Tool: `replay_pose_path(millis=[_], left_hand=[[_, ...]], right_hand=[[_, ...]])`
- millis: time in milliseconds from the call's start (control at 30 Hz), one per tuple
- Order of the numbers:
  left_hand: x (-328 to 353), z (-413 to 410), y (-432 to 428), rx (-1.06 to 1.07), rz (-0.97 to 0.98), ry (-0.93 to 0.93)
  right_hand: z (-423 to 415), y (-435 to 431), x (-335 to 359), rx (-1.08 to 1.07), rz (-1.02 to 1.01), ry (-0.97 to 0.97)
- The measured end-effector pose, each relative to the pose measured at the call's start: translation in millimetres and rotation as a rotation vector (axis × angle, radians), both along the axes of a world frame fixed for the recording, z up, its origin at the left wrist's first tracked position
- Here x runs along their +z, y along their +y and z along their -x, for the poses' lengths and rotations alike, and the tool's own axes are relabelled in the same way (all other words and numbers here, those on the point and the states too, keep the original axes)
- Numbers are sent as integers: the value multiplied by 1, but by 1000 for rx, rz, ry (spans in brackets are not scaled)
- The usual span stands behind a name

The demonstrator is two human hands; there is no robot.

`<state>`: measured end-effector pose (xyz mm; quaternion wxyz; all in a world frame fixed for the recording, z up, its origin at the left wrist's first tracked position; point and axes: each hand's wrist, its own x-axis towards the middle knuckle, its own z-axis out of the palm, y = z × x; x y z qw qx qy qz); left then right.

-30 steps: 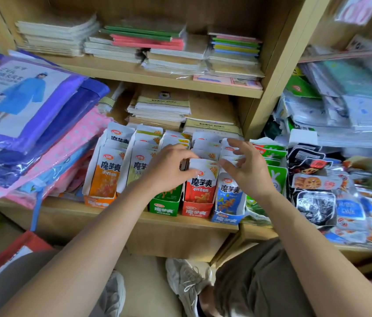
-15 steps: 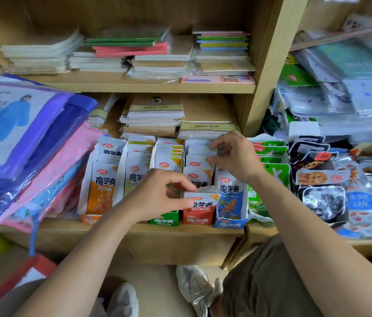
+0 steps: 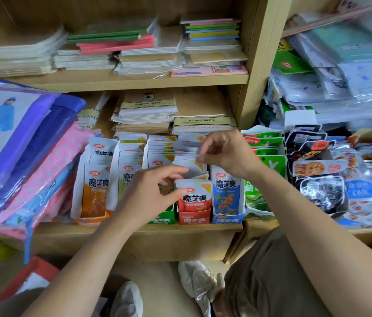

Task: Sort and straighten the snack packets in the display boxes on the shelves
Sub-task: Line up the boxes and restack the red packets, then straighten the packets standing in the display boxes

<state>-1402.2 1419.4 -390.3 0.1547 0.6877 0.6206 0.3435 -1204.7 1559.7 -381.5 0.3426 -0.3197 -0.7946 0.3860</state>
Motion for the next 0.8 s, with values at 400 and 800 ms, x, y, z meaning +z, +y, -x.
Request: replay_pose_path(millis=[400, 800], left_hand=[[-9, -23, 5, 20, -108, 411], [-9, -10, 23, -3, 38, 34]], right_hand=[[-20, 4, -4, -117, 165, 137], [-2, 4, -2, -127, 79, 83]])
